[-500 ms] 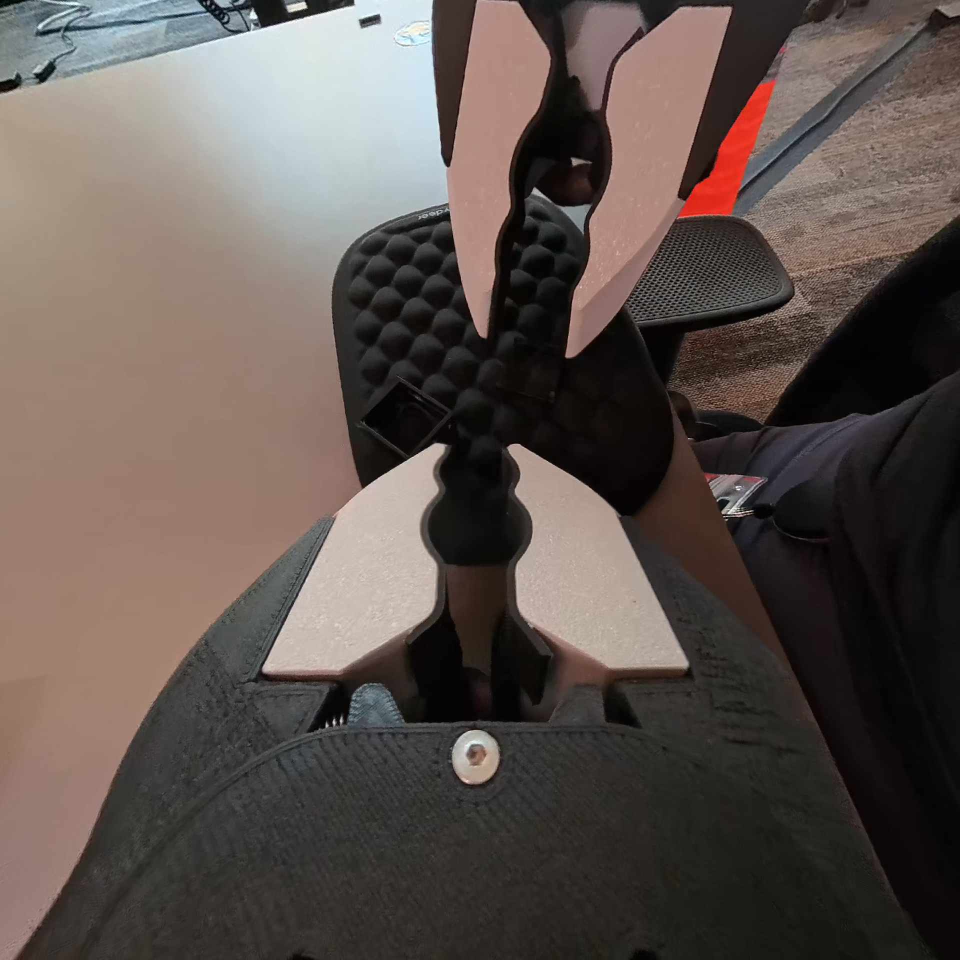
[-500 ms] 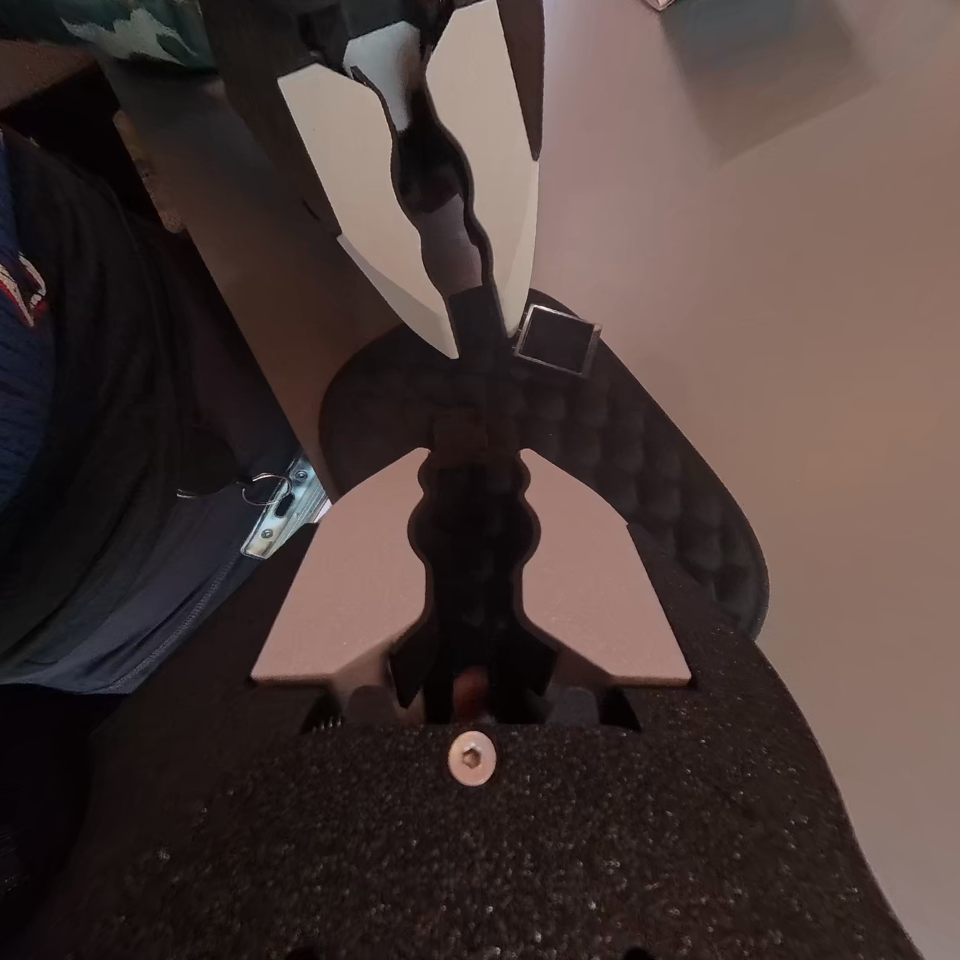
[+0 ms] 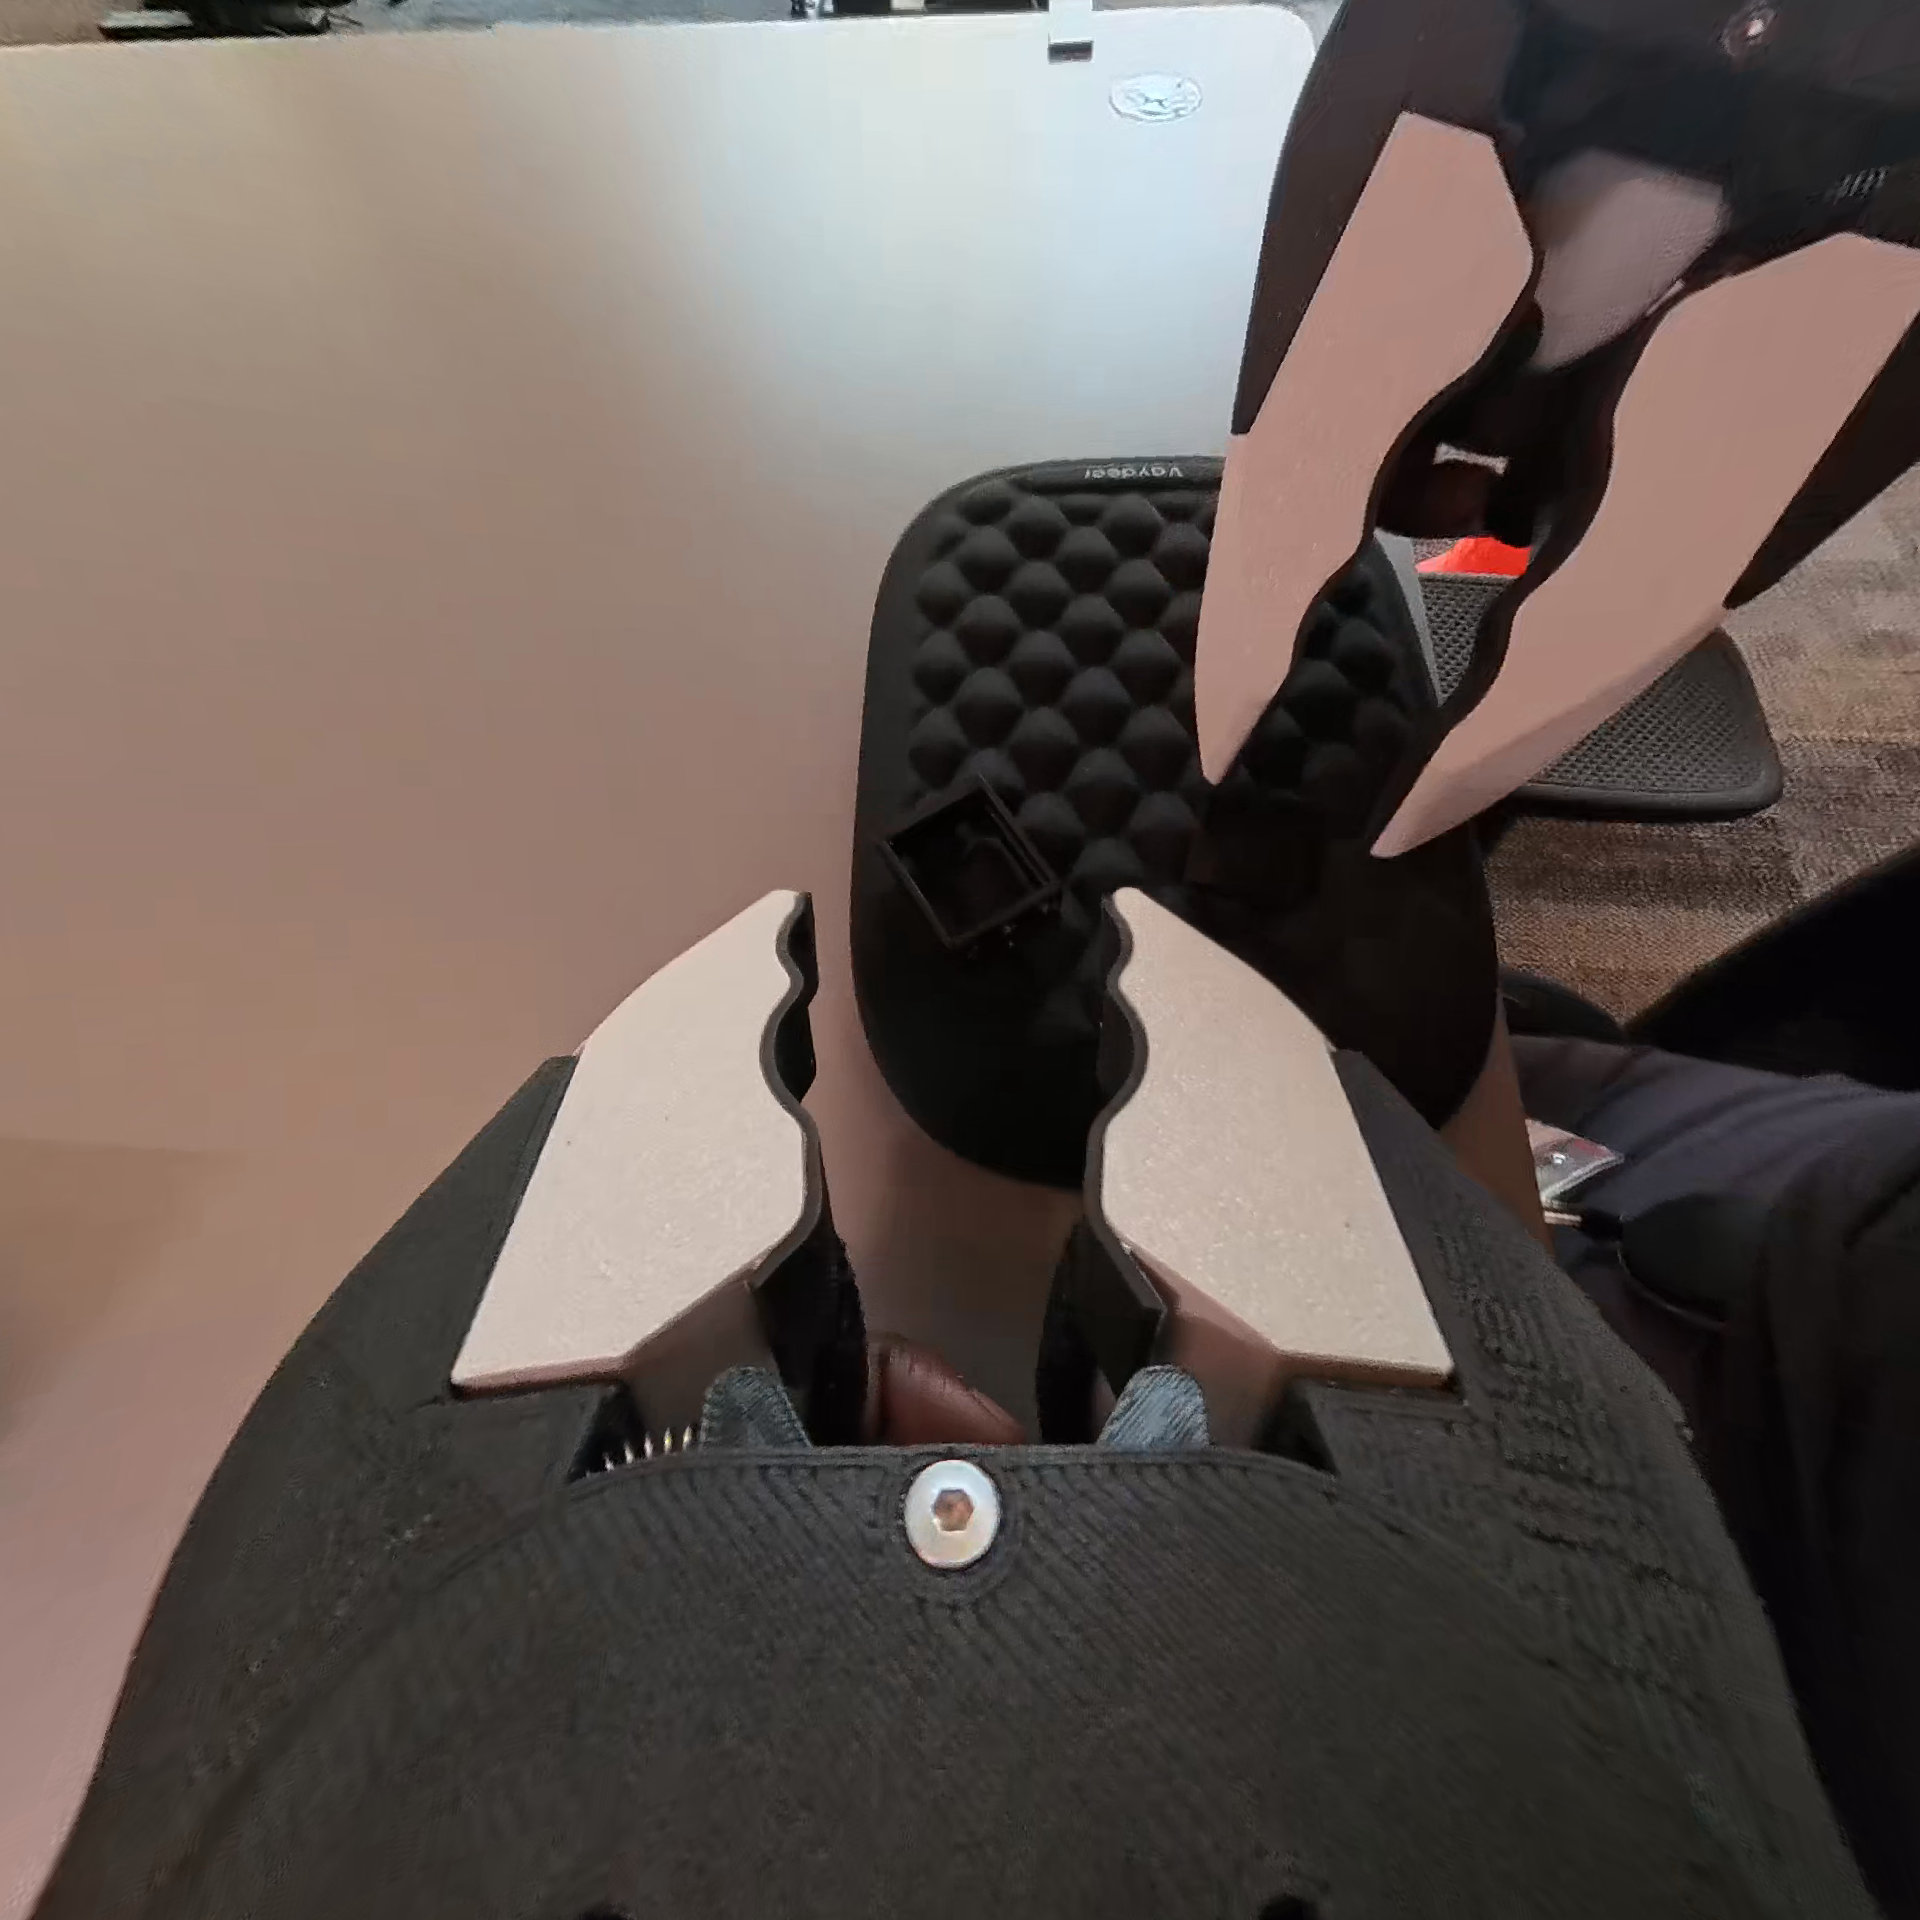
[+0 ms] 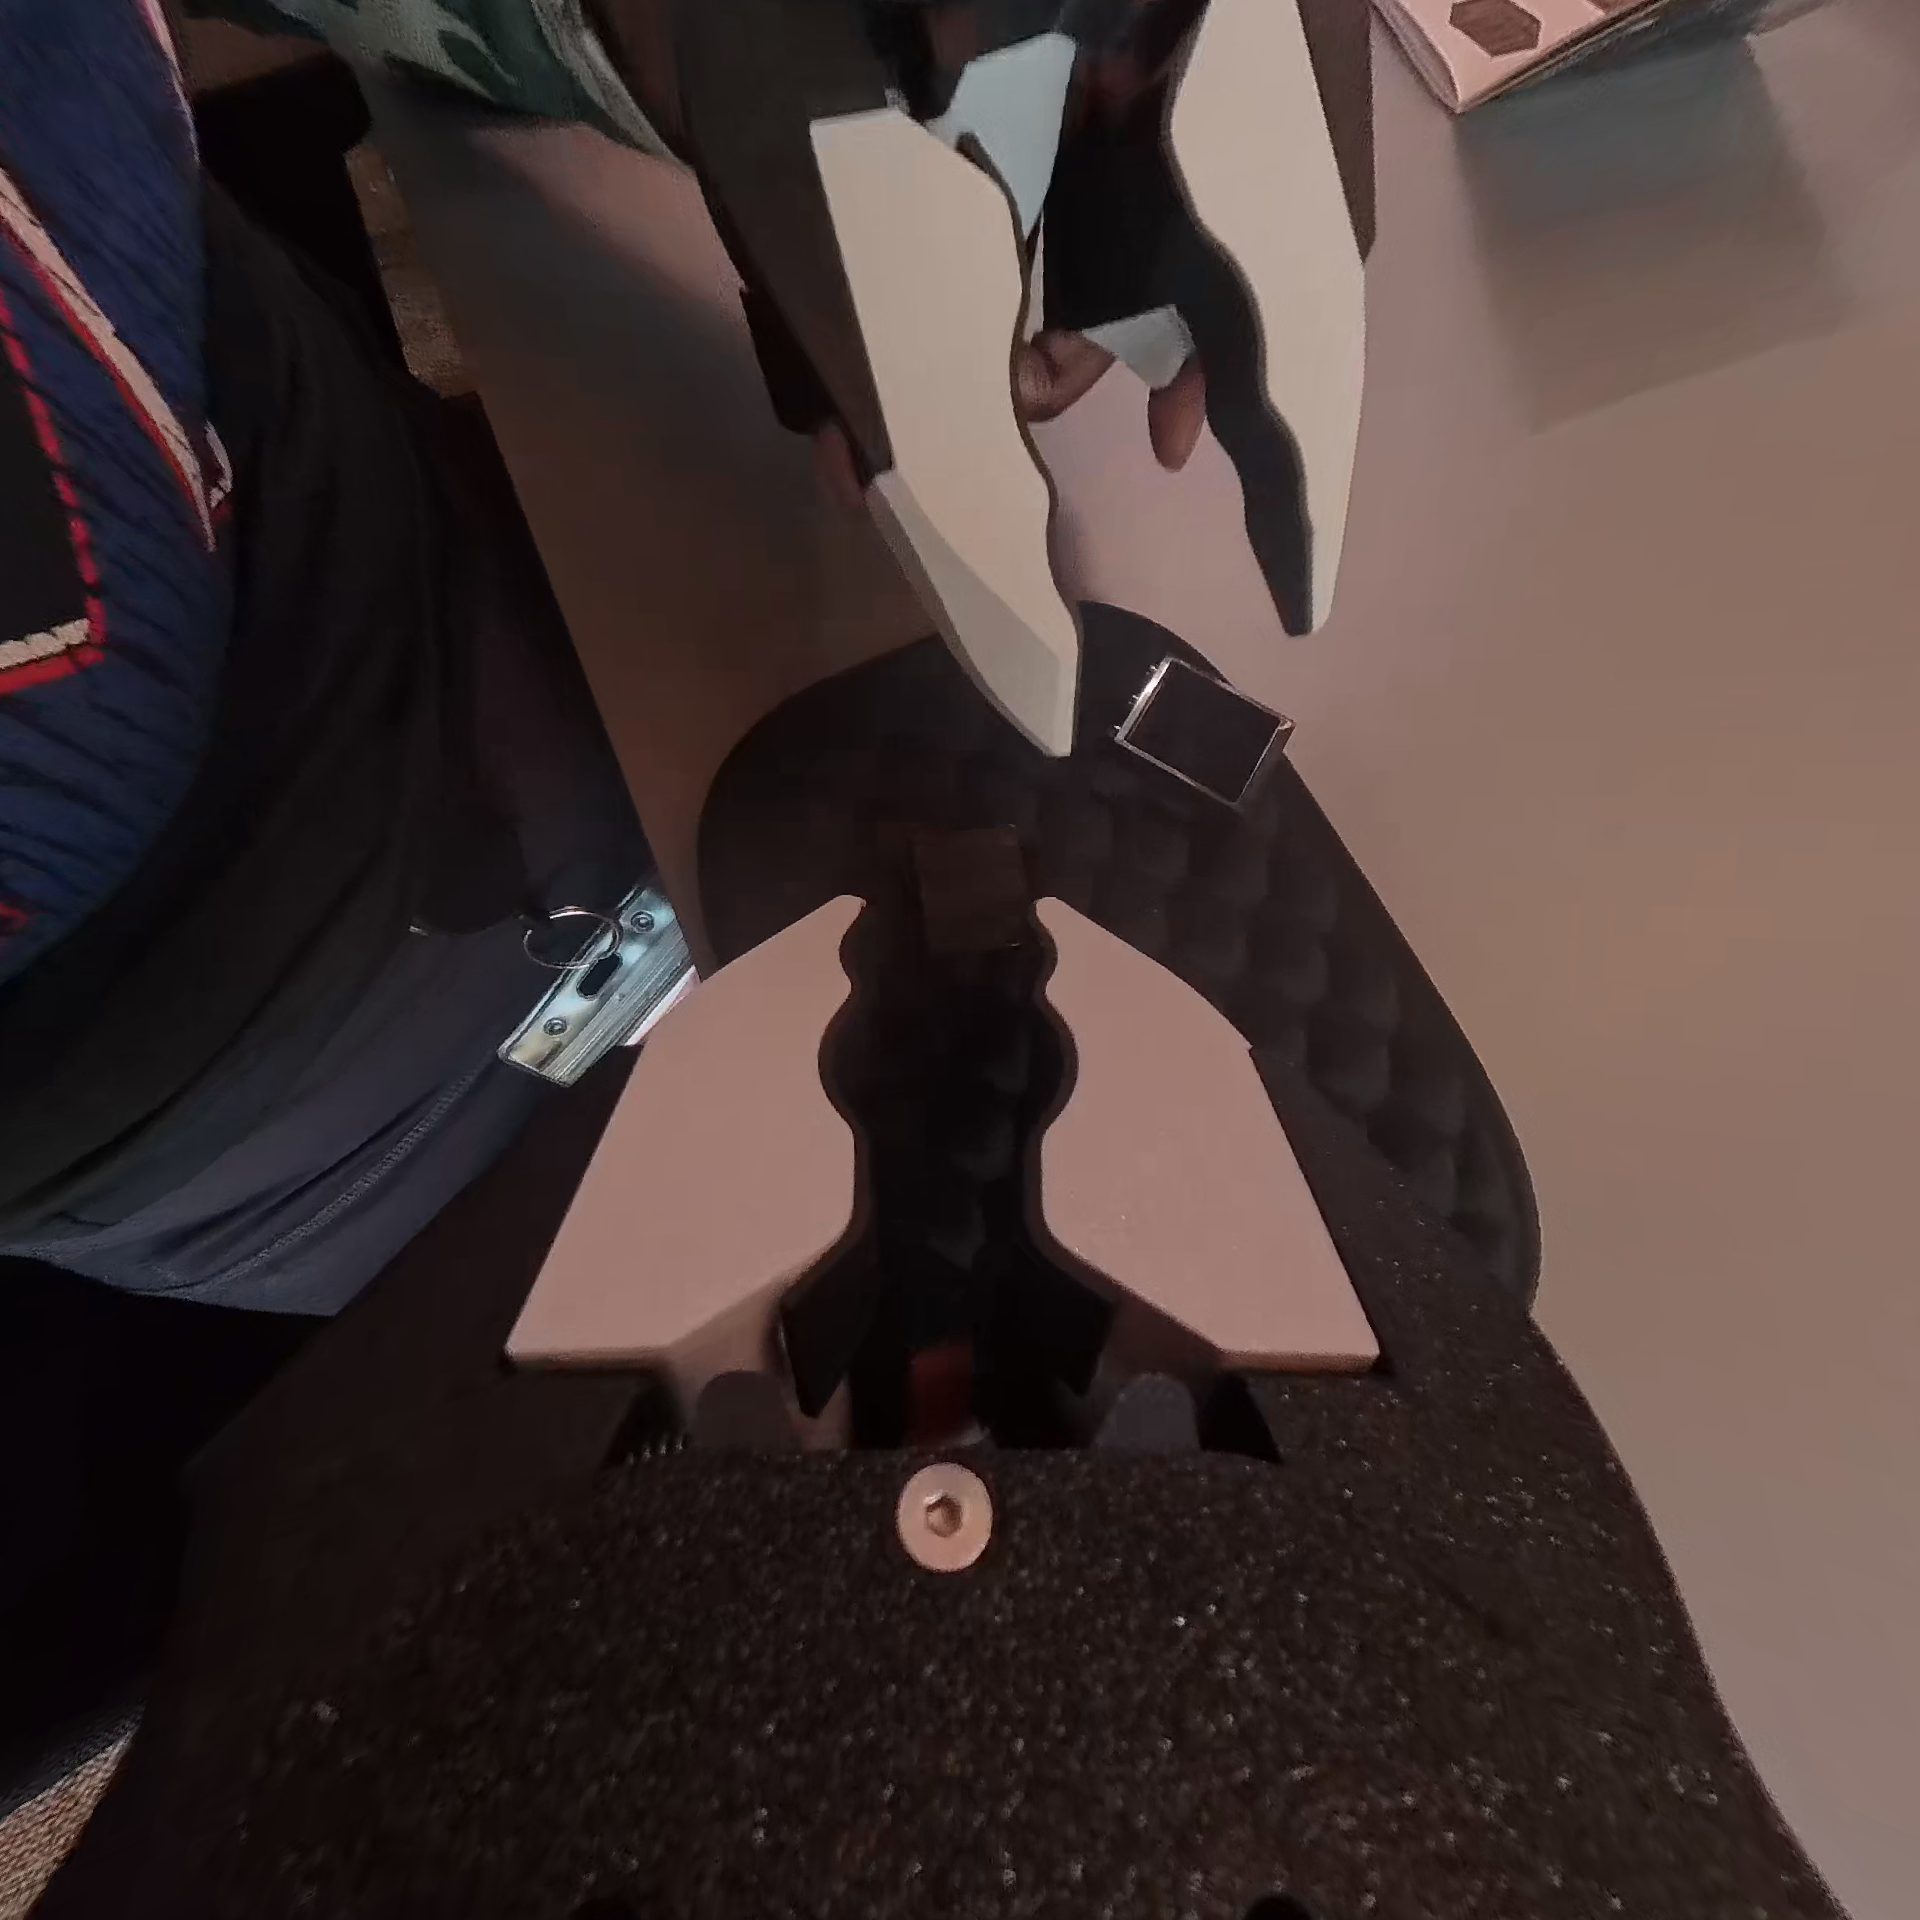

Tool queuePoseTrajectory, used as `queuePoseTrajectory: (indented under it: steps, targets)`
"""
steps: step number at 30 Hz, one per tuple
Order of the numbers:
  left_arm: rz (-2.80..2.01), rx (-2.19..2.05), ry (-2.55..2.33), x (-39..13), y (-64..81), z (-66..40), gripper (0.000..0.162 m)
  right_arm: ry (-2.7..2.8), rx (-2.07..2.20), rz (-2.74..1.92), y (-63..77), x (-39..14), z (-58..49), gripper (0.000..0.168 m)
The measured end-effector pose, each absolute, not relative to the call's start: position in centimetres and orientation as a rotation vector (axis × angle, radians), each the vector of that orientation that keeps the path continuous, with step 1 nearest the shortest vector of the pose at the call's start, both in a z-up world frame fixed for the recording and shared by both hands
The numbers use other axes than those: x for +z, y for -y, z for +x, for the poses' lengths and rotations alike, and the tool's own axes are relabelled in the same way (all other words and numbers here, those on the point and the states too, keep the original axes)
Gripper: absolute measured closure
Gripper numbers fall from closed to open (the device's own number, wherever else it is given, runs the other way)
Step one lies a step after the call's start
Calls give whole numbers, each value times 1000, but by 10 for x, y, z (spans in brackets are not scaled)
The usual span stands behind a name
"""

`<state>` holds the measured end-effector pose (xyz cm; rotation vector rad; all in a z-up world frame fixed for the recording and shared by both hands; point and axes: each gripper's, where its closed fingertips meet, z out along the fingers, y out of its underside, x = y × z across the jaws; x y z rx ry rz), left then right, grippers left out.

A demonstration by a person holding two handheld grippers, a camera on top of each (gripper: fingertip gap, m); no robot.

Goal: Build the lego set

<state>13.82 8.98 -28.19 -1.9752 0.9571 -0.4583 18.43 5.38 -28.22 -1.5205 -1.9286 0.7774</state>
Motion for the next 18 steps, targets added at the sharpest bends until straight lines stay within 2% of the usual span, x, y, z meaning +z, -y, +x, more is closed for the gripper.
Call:
queuePoseTrajectory:
  steps: [1,4,7,12,18]
  targets:
    - [-1975,-457,-951,-283,-90,141,112,1921,787,-1510,-54,-280,184,141]
    - [-2009,-459,-968,-290,-89,148,134,1865,841,-1499,-59,-271,180,140]
    - [-2023,-516,-956,-288,-89,149,134,1833,817,-1475,-72,-265,180,139]
    - [-1992,-856,-820,-271,-84,151,134,1772,799,-1387,-82,-254,172,140]
    - [-1926,-1011,-815,-257,-78,149,135,1736,930,-1420,-78,-249,167,140]
